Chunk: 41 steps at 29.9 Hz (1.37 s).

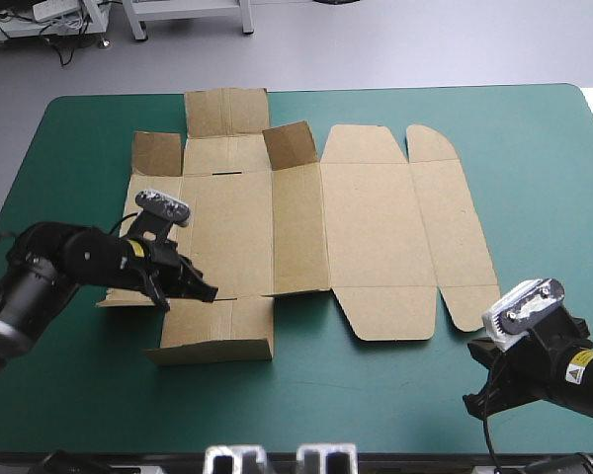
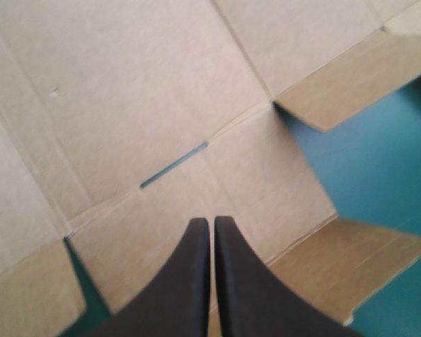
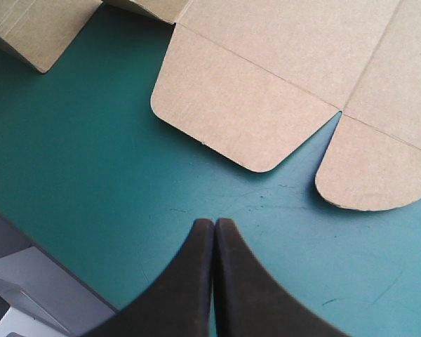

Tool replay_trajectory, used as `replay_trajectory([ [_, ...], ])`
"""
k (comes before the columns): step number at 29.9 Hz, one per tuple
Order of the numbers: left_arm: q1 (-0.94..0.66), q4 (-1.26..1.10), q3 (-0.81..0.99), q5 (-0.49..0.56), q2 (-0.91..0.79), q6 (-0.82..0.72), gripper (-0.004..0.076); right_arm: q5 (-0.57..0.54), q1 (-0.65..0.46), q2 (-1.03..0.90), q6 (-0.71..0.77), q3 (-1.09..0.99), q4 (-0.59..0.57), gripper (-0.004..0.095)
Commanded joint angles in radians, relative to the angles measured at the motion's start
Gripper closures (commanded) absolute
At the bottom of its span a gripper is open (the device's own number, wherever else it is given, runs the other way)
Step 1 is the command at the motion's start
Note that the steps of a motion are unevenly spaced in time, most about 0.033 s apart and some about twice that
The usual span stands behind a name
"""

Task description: Fold the box

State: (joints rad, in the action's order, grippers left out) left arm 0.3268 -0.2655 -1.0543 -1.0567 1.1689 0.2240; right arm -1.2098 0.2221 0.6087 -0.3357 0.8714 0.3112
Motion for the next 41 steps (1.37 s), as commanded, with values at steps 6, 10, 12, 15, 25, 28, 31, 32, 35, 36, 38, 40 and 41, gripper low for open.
replay_trajectory([
  [6,-0.449,-0.481,-0.151,-0.12,0.117,0.308,0.071,0.052,-0.001,0.004,-0.04,0.023,0.036,0.0932],
  [10,-0.646,-0.492,-0.151,-0.226,0.125,0.327,0.0704,0.058,-0.001,0.004,-0.04,0.023,0.043,0.0932],
  [12,-0.729,-0.508,-0.151,-0.216,0.128,0.327,0.0673,0.068,-0.001,0.004,-0.044,0.023,0.047,0.0933],
  [15,-0.821,-0.524,-0.151,-0.196,0.144,0.334,0.0587,0.075,-0.001,0.004,-0.047,0.023,0.062,0.0933],
  [25,-0.865,-0.54,-0.151,-0.243,0.383,0.365,0.0278,0.075,-0.001,0.006,-0.1,0.023,0.069,0.0932],
  [28,-0.865,-0.534,-0.151,-0.243,0.454,0.389,0.0278,0.075,-0.001,0.006,-0.11,0.023,0.069,0.0932],
  [31,-0.865,-0.556,-0.151,-0.243,0.519,0.423,0.0278,0.071,-0.001,0.006,-0.11,0.023,0.069,0.0932],
  [32,-0.865,-0.563,-0.151,-0.243,0.531,0.433,0.0278,0.066,-0.001,0.006,-0.11,0.023,0.069,0.0932],
  [35,-0.865,-0.573,-0.151,-0.243,0.582,0.478,0.0278,0.06,-0.001,0.006,-0.11,0.023,0.069,0.0933],
  [36,-0.865,-0.571,-0.151,-0.243,0.595,0.491,0.0278,0.058,-0.001,0.006,-0.103,0.023,0.07,0.0933],
  [38,-0.865,-0.56,-0.155,-0.243,0.621,0.5,0.0278,0.056,-0.001,0.006,-0.091,0.023,0.07,0.0932],
  [40,-0.865,-0.553,-0.154,-0.243,0.648,0.51,0.0278,0.052,-0.001,0.006,-0.088,0.023,0.07,0.0933],
  [41,-0.865,-0.553,-0.154,-0.243,0.661,0.517,0.0278,0.047,-0.001,0.006,-0.088,0.023,0.07,0.0933],
])
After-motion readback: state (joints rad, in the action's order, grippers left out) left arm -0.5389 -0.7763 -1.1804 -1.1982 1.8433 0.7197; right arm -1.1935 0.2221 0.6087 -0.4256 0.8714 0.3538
